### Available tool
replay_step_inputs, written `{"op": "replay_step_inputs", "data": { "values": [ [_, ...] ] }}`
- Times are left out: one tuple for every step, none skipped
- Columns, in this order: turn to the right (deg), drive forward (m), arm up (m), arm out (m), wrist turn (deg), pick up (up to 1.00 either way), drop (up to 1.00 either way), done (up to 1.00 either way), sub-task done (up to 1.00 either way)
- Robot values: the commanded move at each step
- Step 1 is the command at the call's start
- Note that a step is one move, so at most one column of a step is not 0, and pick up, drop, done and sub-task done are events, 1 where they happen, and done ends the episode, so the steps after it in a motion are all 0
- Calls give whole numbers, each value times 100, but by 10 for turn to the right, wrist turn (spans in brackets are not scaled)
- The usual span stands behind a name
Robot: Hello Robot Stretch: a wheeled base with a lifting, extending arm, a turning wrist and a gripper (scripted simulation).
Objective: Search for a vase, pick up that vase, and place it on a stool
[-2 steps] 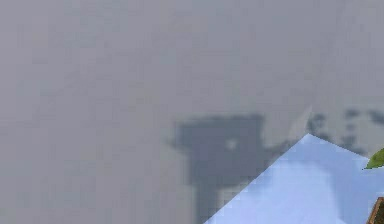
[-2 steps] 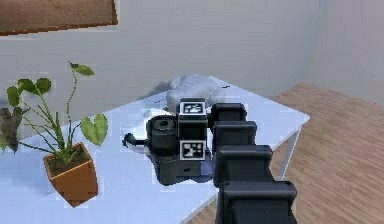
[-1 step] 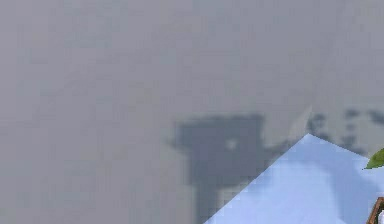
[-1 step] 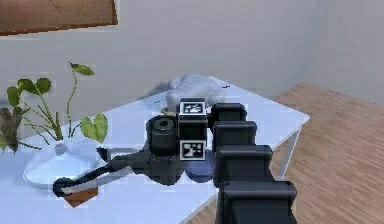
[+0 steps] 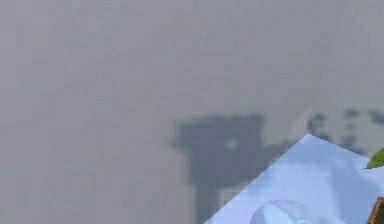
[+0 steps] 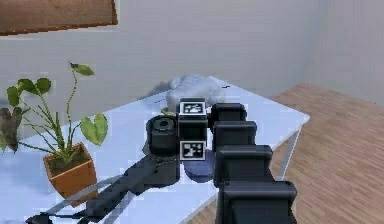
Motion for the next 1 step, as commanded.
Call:
{"op": "replay_step_inputs", "data": {
  "values": [
    [0,0,0,0,-180,0,0,0,0]
  ]
}}
